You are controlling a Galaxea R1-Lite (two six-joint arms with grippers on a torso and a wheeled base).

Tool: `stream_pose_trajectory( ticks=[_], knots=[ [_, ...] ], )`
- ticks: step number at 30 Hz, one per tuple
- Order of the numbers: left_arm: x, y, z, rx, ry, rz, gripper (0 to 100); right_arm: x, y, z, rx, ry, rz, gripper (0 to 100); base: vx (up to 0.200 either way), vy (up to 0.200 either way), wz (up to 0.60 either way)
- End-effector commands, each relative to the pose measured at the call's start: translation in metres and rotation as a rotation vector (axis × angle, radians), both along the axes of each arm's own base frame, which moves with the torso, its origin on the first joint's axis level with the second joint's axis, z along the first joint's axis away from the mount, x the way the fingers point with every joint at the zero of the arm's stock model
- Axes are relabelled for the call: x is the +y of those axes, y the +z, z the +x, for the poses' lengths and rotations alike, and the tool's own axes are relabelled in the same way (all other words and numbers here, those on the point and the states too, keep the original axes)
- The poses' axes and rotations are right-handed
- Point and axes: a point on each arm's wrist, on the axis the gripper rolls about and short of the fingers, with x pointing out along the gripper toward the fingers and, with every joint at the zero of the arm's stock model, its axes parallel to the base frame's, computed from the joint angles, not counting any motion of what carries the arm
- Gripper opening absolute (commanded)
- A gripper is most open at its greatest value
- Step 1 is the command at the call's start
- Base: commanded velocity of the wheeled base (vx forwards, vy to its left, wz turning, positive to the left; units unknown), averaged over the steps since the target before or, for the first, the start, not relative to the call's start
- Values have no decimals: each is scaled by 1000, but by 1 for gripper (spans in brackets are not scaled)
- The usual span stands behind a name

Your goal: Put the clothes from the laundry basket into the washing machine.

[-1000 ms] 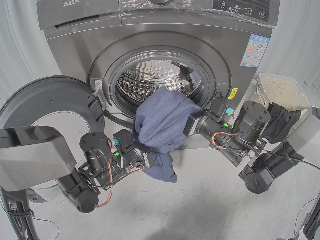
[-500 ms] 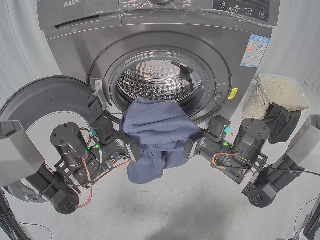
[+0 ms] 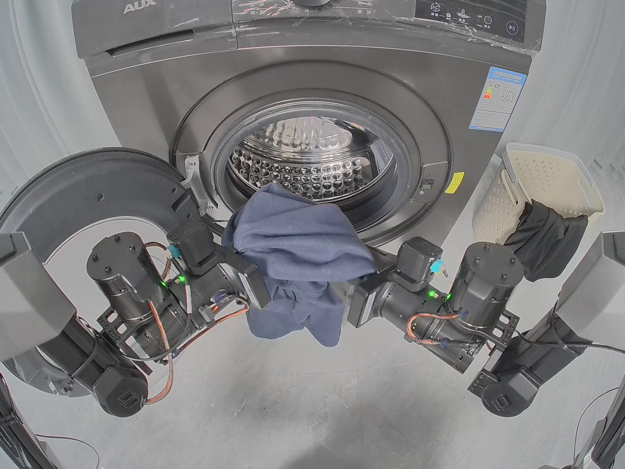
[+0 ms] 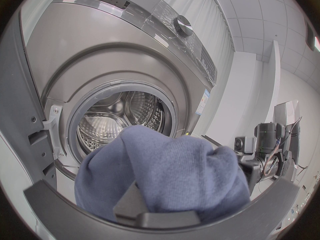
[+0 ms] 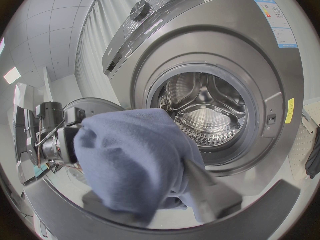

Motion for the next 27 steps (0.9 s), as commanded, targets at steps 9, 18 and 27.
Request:
stream_pose_trajectory(
  ticks=[9, 18, 27],
  knots=[
    [8, 18, -12, -25, -11, -54, 0, -56, -2, -63, 46, 105, -66, 100, 0, 0, 0],
    [16, 7, -27, 11, -11, -3, 0, -89, -14, -46, 101, -65, -105, 100, 0, 0, 0],
    [18, -6, -32, 12, -6, 82, 0, -108, -23, -28, 132, -167, -112, 100, 0, 0, 0]
  ],
)
